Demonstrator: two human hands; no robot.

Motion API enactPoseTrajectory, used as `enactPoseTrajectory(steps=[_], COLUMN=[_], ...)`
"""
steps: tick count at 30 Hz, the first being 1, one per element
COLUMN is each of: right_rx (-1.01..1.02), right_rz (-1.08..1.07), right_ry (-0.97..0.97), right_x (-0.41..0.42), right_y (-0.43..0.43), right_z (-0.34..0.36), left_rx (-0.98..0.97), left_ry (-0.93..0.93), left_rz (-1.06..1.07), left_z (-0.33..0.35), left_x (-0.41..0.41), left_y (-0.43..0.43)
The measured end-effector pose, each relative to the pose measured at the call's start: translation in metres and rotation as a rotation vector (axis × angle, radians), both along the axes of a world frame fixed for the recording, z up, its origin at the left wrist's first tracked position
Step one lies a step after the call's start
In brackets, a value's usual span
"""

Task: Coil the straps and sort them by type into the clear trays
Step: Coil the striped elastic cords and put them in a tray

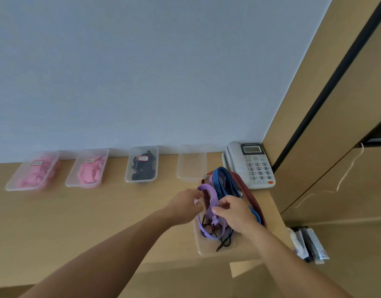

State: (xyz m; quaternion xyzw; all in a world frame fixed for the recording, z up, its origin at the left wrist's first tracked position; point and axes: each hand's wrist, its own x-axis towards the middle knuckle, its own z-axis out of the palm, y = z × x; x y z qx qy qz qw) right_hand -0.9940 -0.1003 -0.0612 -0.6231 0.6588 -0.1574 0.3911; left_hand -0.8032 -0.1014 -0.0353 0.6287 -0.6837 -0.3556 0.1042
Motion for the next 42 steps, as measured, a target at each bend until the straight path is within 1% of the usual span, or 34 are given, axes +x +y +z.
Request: enactPoseTrajectory(steps=[3, 6, 8, 10, 11, 14, 16, 19, 20, 21, 23, 24, 27, 30, 31, 32, 36, 39, 40, 42], right_rx=[-0.039, -0.066, -0.053, -0.082, -0.113, -0.238, -0.347, -0.459, -0.469, -0.470, -0.503, -0.534, -0.594, -0.509, -0.483, -0.470, -0.483, -0.518, -0.536, -0.603], right_rz=[-0.019, -0.013, -0.009, 0.013, 0.039, 0.168, 0.278, 0.444, 0.485, 0.512, 0.534, 0.528, 0.439, 0.390, 0.385, 0.382, 0.389, 0.330, 0.308, 0.245], right_ry=[-0.244, -0.525, -0.683, -0.747, -0.747, -0.666, -0.511, -0.212, -0.164, -0.146, -0.122, -0.103, -0.011, 0.086, 0.103, 0.110, 0.202, 0.196, 0.213, 0.288], right_x=[0.001, 0.003, 0.002, 0.001, 0.000, -0.001, -0.003, -0.007, -0.007, -0.006, -0.002, 0.000, 0.003, -0.001, -0.001, 0.000, 0.006, 0.003, 0.002, 0.001], right_y=[-0.014, -0.027, -0.033, -0.037, -0.038, -0.038, -0.037, -0.034, -0.032, -0.029, -0.026, -0.026, -0.027, -0.030, -0.030, -0.030, -0.028, -0.029, -0.029, -0.029], right_z=[0.026, 0.060, 0.083, 0.102, 0.111, 0.130, 0.139, 0.148, 0.149, 0.150, 0.151, 0.151, 0.149, 0.141, 0.137, 0.134, 0.120, 0.111, 0.108, 0.102], left_rx=[-0.056, -0.137, -0.124, -0.094, -0.100, -0.213, -0.309, -0.492, -0.571, -0.624, -0.657, -0.681, -0.775, -0.873, -0.860, -0.806, -0.410, -0.165, -0.129, -0.125], left_ry=[0.022, 0.102, 0.180, 0.244, 0.263, 0.240, 0.209, 0.202, 0.172, 0.122, -0.064, -0.155, -0.275, -0.353, -0.340, -0.314, -0.195, -0.064, -0.031, 0.031], left_rz=[0.080, 0.117, 0.111, 0.095, 0.091, 0.097, 0.157, 0.332, 0.320, 0.238, 0.039, -0.018, -0.079, -0.071, -0.084, -0.106, -0.222, -0.308, -0.311, -0.266], left_z=[0.017, 0.038, 0.052, 0.064, 0.070, 0.083, 0.090, 0.097, 0.099, 0.101, 0.106, 0.109, 0.120, 0.133, 0.137, 0.139, 0.141, 0.141, 0.140, 0.137], left_x=[-0.007, -0.012, -0.015, -0.018, -0.020, -0.025, -0.025, -0.013, -0.007, -0.002, 0.006, 0.008, 0.012, 0.014, 0.013, 0.012, 0.005, 0.007, 0.008, 0.008], left_y=[0.006, 0.007, 0.007, 0.009, 0.010, 0.008, 0.004, -0.004, -0.008, -0.011, -0.018, -0.021, -0.029, -0.030, -0.030, -0.029, -0.022, -0.019, -0.019, -0.019])
